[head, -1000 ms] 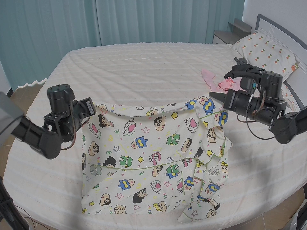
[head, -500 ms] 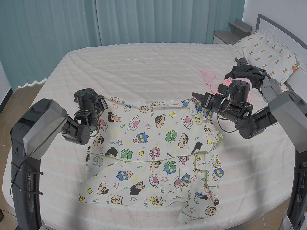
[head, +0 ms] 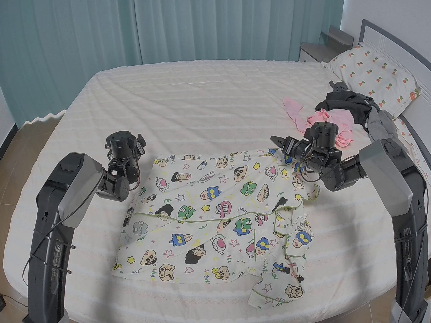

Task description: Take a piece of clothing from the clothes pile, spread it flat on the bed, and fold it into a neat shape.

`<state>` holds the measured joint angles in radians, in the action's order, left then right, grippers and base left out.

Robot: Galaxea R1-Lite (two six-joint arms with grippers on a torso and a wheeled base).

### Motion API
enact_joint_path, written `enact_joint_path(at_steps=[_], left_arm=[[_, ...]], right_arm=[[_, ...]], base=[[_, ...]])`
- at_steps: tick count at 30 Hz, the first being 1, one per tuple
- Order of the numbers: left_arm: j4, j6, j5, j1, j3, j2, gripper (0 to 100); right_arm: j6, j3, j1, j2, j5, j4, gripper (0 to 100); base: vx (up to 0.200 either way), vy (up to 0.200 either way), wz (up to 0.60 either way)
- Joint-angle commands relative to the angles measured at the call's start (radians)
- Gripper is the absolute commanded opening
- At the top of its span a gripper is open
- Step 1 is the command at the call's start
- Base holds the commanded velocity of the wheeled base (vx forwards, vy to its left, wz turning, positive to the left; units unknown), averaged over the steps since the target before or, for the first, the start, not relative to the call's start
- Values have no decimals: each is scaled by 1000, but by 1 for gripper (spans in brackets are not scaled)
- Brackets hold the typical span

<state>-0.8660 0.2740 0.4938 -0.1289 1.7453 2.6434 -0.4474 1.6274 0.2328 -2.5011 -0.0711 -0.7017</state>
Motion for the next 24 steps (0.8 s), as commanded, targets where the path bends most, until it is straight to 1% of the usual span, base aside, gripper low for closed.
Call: enact_joint_path(at_steps=[1,2,3,4,6,9,10,11,12,13,15,16,19,20,21,22,23,24], left_arm=[[1,2,8,12,-78,-34,100],[1,4,6,12,-136,-71,100],[1,7,5,12,-142,-74,100],[2,8,-3,12,-211,-120,100],[4,8,-12,12,-268,-155,100],[4,11,-17,12,-333,-194,100],[4,11,-18,12,-360,-209,100],[4,11,-24,12,-383,-221,100],[4,11,-37,12,-420,-241,100],[4,13,-40,12,-431,-247,100],[4,13,-58,9,-481,-280,100],[2,14,-63,6,-500,-292,100],[2,30,-63,3,-530,-312,100],[4,50,-66,2,-558,-333,100],[4,51,-66,0,-561,-335,100],[4,74,-78,-5,-609,-365,100],[4,77,-84,-5,-618,-370,100],[4,93,-107,-5,-661,-398,100]], right_arm=[[6,57,-23,-50,39,50,100],[21,38,-20,-45,39,84,100],[23,37,-20,-44,40,88,100],[38,51,-21,-33,36,122,100],[16,89,-23,-19,31,177,100],[-4,129,-18,-13,34,315,100],[-11,140,-16,-9,31,334,100],[-27,143,-15,4,27,340,100],[-76,149,-12,22,7,341,100],[-97,150,-9,28,-3,341,100],[-195,163,-1,57,-46,361,100],[-218,170,-3,68,-47,380,100],[-223,192,-15,65,-36,380,100],[-231,213,-38,64,-30,369,100],[-232,213,-41,64,-30,369,100],[-269,210,-69,73,-30,375,100],[-277,210,-72,74,-29,375,100],[-312,201,-84,84,-29,376,100]], base=[[0,0,0],[0,0,0],[0,0,0],[0,0,0],[0,0,0],[0,0,0],[0,0,0],[0,0,0],[0,0,0],[0,0,0],[0,0,0],[0,0,0],[0,0,0],[0,0,0],[0,0,0],[0,0,0],[0,0,0],[0,0,0]])
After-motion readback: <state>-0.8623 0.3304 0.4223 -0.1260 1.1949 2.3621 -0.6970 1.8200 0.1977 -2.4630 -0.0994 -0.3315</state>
